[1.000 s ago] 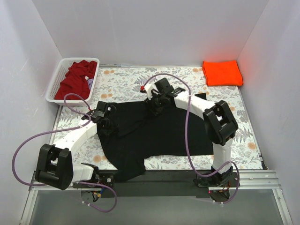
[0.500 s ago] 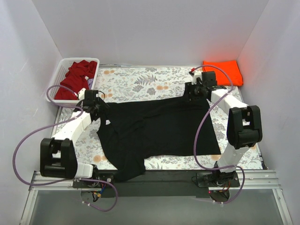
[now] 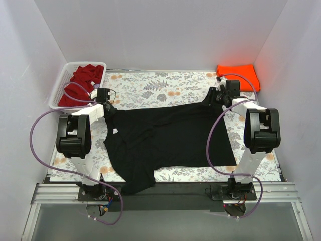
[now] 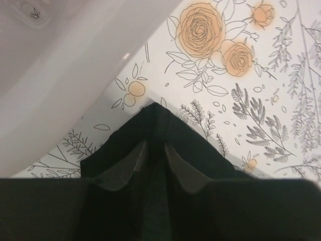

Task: Fold and stack the t-shirts
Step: Fold the tshirt

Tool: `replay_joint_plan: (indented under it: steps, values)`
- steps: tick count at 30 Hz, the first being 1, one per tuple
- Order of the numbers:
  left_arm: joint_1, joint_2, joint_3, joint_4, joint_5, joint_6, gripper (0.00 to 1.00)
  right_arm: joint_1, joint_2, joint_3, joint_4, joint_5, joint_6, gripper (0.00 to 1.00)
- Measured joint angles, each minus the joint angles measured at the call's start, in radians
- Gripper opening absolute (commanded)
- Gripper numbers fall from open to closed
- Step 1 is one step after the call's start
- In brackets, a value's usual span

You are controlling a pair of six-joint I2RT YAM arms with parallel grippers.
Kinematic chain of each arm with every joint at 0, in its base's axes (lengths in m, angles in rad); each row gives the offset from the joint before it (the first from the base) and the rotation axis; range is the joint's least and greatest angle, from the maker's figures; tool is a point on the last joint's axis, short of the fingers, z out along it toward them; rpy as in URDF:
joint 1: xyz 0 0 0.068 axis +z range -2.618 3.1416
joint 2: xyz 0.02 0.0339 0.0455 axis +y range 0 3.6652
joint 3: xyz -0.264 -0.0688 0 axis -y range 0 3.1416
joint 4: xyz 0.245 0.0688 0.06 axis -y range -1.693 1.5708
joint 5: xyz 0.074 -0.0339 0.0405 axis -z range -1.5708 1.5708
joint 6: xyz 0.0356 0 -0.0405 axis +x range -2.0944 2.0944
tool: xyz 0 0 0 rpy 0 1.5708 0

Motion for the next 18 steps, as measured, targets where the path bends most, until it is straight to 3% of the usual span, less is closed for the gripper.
replay_joint_plan:
  steps: [5,13,18]
  values:
    - [-0.002,0.032,0.017,0.000,-0.035,0.022,0.00,-0.023,0.037,-0.050,0.050,0.026,0.041,0.49]
    - [-0.003,0.056,0.053,-0.053,-0.127,0.028,0.00,-0.144,0.071,-0.100,0.117,0.019,0.117,0.49]
    - [-0.003,0.066,0.074,-0.064,-0.122,0.038,0.20,-0.161,0.061,-0.117,0.135,0.000,0.122,0.50]
